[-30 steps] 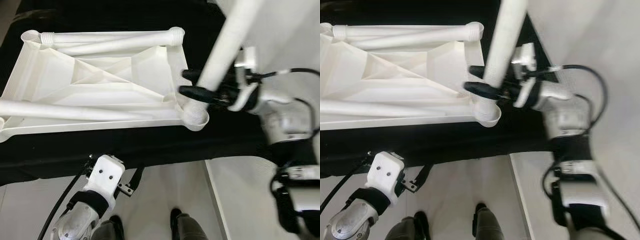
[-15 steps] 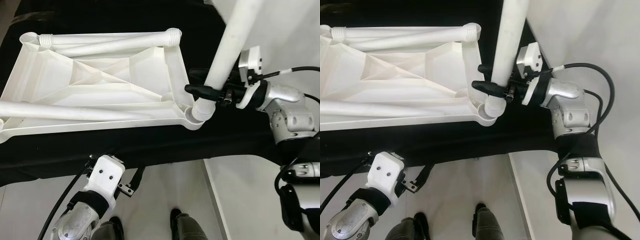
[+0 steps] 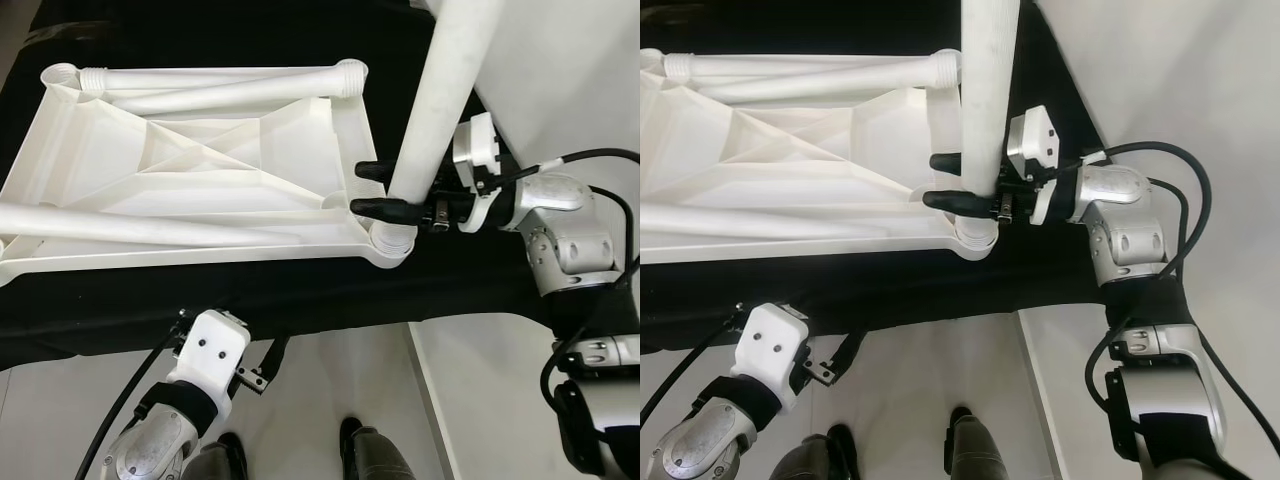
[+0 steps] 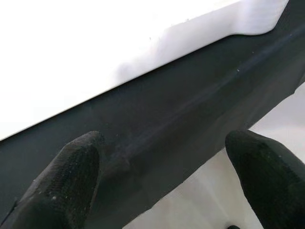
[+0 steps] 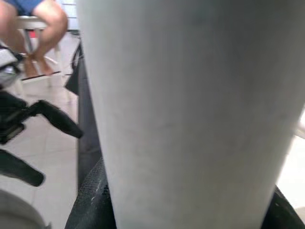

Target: Building children table

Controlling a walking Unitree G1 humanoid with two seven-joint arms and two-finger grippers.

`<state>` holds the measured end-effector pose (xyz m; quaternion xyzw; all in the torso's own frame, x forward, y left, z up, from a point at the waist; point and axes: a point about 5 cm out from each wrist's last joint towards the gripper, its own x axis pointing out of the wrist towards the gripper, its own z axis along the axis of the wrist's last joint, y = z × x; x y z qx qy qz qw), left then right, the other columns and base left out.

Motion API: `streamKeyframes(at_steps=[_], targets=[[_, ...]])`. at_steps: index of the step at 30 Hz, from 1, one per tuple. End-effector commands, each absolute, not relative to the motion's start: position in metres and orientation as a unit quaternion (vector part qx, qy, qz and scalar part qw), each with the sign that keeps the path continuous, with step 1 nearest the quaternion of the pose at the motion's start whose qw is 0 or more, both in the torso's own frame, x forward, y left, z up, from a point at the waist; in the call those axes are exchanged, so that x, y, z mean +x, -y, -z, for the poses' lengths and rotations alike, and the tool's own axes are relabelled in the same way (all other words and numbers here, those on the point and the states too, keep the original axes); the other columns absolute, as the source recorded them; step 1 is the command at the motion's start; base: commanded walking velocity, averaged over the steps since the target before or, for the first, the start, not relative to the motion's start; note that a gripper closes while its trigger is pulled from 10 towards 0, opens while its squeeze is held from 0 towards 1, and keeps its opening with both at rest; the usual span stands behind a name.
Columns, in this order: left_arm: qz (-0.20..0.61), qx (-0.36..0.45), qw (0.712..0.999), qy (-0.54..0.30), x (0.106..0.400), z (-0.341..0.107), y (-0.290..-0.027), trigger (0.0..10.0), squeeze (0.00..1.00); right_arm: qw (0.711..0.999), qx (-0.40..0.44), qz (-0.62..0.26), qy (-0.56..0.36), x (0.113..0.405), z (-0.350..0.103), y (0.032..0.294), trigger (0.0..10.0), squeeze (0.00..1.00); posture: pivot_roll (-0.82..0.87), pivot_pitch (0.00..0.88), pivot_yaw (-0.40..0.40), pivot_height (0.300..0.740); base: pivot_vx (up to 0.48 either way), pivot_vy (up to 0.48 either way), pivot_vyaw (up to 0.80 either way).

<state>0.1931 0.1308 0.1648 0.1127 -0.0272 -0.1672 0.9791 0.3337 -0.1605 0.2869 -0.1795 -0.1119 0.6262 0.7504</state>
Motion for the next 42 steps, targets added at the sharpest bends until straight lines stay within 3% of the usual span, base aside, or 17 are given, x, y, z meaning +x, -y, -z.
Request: streamKeyframes(at_steps=[1,3,4,7,9,12,15,17,23,28,36,39,41,42], targets=[[0.168,0.112,0.979,0.012,0.190,-0.160,-0.131,10.0,0.00,0.726,-0.148,-0.668,0.063,0.329,-0.262,0.153,10.0,0.00,-0.20,0.327,-0.070,0.740,0.000,0.000,0.00],[0.167,0.112,0.979,0.012,0.190,-0.161,-0.132,10.0,0.00,0.731,-0.092,-0.674,0.064,0.331,-0.254,0.142,10.0,0.00,-0.20,0.331,-0.070,0.740,0.000,0.000,0.00],[0.167,0.112,0.979,0.012,0.190,-0.161,-0.132,10.0,0.00,0.747,-0.067,-0.658,0.064,0.335,-0.251,0.139,10.0,0.00,-0.20,0.332,-0.071,0.740,0.000,0.000,0.00],[0.167,0.112,0.980,0.012,0.189,-0.161,-0.132,10.0,0.00,0.759,-0.053,-0.646,0.064,0.338,-0.250,0.138,10.0,0.00,-0.20,0.332,-0.071,0.740,0.000,0.000,0.00],[0.166,0.113,0.980,0.012,0.189,-0.161,-0.132,10.0,0.00,0.804,-0.032,-0.591,0.055,0.350,-0.244,0.136,10.0,0.00,-0.20,0.336,-0.073,0.740,0.000,0.000,0.00],[0.166,0.113,0.980,0.012,0.189,-0.161,-0.132,10.0,0.00,0.804,-0.032,-0.591,0.055,0.350,-0.244,0.136,10.0,0.00,-0.20,0.336,-0.073,0.740,0.000,0.000,0.00],[0.166,0.112,0.980,0.012,0.189,-0.162,-0.132,10.0,0.00,0.848,-0.013,-0.528,0.047,0.352,-0.233,0.134,10.0,0.00,-0.21,0.339,-0.078,0.740,0.000,0.000,0.00],[0.166,0.112,0.980,0.012,0.189,-0.162,-0.132,10.0,0.00,0.848,-0.013,-0.528,0.047,0.352,-0.233,0.134,10.0,0.00,-0.21,0.339,-0.078,0.740,0.000,0.000,0.00],[0.165,0.113,0.980,0.012,0.189,-0.162,-0.132,10.0,0.00,0.890,-0.006,-0.452,0.053,0.339,-0.218,0.127,10.0,0.00,-0.21,0.335,-0.083,0.740,0.000,0.000,0.00],[0.165,0.114,0.980,0.012,0.189,-0.162,-0.133,10.0,0.00,0.895,-0.013,-0.443,0.054,0.332,-0.213,0.124,10.0,0.00,-0.21,0.335,-0.083,0.740,0.000,0.000,0.00],[0.169,0.117,0.979,0.010,0.190,-0.160,-0.133,10.0,0.00,0.881,-0.097,-0.460,0.062,0.322,-0.211,0.113,10.0,0.00,-0.22,0.317,-0.072,0.740,0.000,0.000,0.00],[0.170,0.118,0.978,0.010,0.190,-0.160,-0.133,10.0,0.00,0.872,-0.123,-0.469,0.062,0.322,-0.214,0.112,10.0,0.00,-0.21,0.313,-0.073,0.740,0.000,0.000,0.00],[0.170,0.118,0.978,0.009,0.190,-0.159,-0.133,10.0,0.00,0.844,-0.141,-0.514,0.050,0.318,-0.214,0.111,10.0,0.00,-0.21,0.309,-0.076,0.740,0.000,0.000,0.00],[0.170,0.118,0.978,0.009,0.190,-0.159,-0.133,10.0,0.00,0.844,-0.141,-0.514,0.050,0.318,-0.214,0.111,10.0,0.00,-0.21,0.309,-0.076,0.740,0.000,0.000,0.00]])
